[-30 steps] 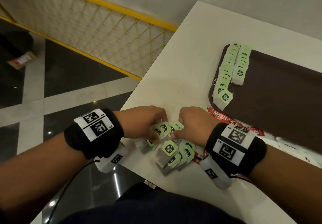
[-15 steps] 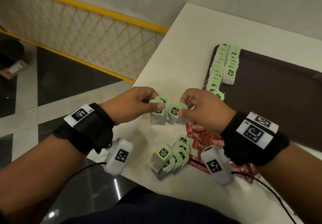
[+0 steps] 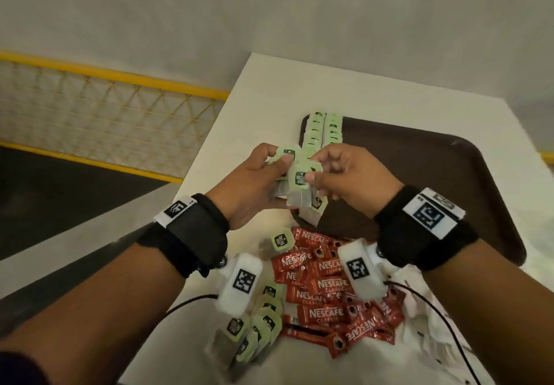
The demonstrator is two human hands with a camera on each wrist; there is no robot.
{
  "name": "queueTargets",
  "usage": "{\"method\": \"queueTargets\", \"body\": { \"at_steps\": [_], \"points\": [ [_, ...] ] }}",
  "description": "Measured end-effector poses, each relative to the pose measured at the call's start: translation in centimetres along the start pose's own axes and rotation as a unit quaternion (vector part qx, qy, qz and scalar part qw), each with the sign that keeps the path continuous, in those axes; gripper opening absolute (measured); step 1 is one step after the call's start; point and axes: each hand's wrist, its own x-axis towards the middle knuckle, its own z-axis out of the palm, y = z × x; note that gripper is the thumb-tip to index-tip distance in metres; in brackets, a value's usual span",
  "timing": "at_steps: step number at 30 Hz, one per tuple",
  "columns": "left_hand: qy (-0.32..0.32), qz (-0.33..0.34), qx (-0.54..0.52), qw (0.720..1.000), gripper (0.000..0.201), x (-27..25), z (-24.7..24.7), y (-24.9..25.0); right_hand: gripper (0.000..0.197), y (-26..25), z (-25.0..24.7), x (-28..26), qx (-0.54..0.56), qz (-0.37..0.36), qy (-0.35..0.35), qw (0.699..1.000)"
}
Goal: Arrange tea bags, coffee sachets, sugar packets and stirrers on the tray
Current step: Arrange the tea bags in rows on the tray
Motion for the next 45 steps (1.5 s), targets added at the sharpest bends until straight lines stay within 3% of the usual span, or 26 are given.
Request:
{"method": "queueTargets", "body": {
  "at_steps": [4,9,14,19,36,40,45],
  "points": [
    [0.009,0.014,0.059,0.998,0.052,2.2,1.1,0.4,0.022,1.1,-0.8,1.2,0.03,0.022,0.055,0.998],
    [0.026,0.024,0.083,0.996,0.045,5.3,1.7,0.2,0.021,3.1,-2.6,2.3,0.148,0.082,0.093,0.981],
    [0.045,0.011,0.104,0.994,0.044,6.8,0.5,-0.5,0.015,6.2,-4.1,2.6,0.126,0.138,0.119,0.975],
    [0.041,0.0,0.123,0.991,0.044,7.5,-0.4,-1.1,0.006,8.3,-3.7,3.6,0.066,0.199,0.084,0.974],
    [0.049,0.002,0.103,0.993,0.044,7.8,-1.5,-1.7,0.022,8.7,-3.0,8.5,0.016,0.234,0.137,0.962],
    [0.048,0.011,0.119,0.992,0.048,7.9,-1.5,-1.5,0.022,7.8,-3.5,8.0,-0.049,0.189,0.163,0.967],
    [0.055,0.029,0.146,0.987,0.05,8.4,-0.6,-1.3,0.021,4.8,-3.3,6.1,0.007,0.116,0.008,0.993]
  ]
}}
